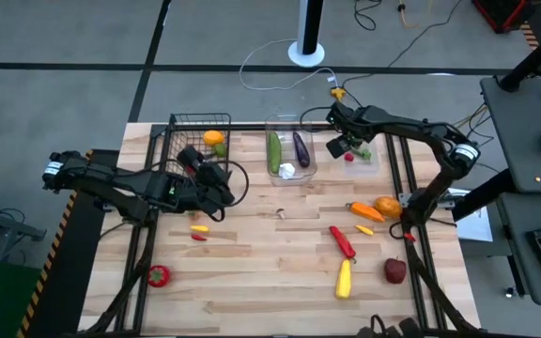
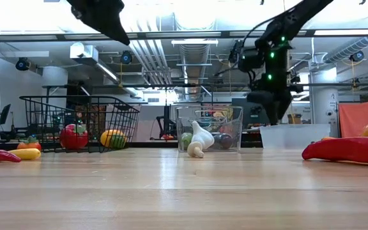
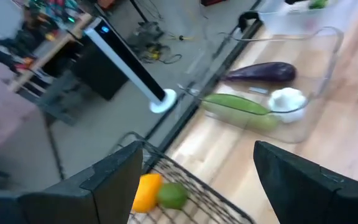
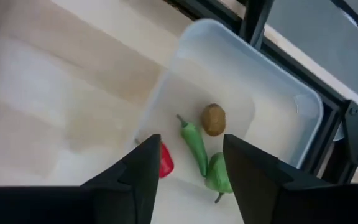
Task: Sort produce into baskets
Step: Put the orange chili pepper into the left transparent bin
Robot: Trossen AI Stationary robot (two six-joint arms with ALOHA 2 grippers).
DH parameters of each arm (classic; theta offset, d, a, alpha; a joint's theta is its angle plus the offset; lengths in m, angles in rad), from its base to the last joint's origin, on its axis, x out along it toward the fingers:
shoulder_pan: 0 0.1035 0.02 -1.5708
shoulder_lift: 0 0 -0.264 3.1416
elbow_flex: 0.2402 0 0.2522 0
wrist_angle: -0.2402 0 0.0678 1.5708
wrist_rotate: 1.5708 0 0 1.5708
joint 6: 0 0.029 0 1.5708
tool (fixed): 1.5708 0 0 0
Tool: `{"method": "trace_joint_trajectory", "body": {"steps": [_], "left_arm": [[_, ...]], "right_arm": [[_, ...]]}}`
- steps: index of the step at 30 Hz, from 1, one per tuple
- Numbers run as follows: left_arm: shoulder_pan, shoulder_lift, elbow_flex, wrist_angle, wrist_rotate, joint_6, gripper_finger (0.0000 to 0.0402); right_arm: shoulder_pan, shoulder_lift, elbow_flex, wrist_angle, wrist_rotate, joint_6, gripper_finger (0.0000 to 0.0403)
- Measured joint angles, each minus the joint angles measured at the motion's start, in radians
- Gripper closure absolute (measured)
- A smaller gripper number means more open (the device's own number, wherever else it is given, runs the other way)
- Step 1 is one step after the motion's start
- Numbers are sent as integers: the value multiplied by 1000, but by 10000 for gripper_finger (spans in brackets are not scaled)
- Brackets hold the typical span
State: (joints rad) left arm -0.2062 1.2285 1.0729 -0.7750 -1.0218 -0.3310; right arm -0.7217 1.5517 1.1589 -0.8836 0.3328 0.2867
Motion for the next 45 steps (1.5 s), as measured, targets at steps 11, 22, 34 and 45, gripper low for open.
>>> {"method": "trace_joint_trajectory", "body": {"steps": [11, 22, 34, 45], "left_arm": [[-13, 46, -2, 7, 194, -127, 113], [-75, 163, -3, 154, 217, -73, 113], [-203, 222, -10, 321, 331, 14, 113], [-221, 219, -10, 435, 360, 143, 113]], "right_arm": [[178, -189, 16, -41, -222, -52, 232], [519, -246, 16, -203, -263, 29, 232], [710, -178, -63, -407, -285, 166, 186], [709, -173, -263, -234, -274, 161, 145]]}}
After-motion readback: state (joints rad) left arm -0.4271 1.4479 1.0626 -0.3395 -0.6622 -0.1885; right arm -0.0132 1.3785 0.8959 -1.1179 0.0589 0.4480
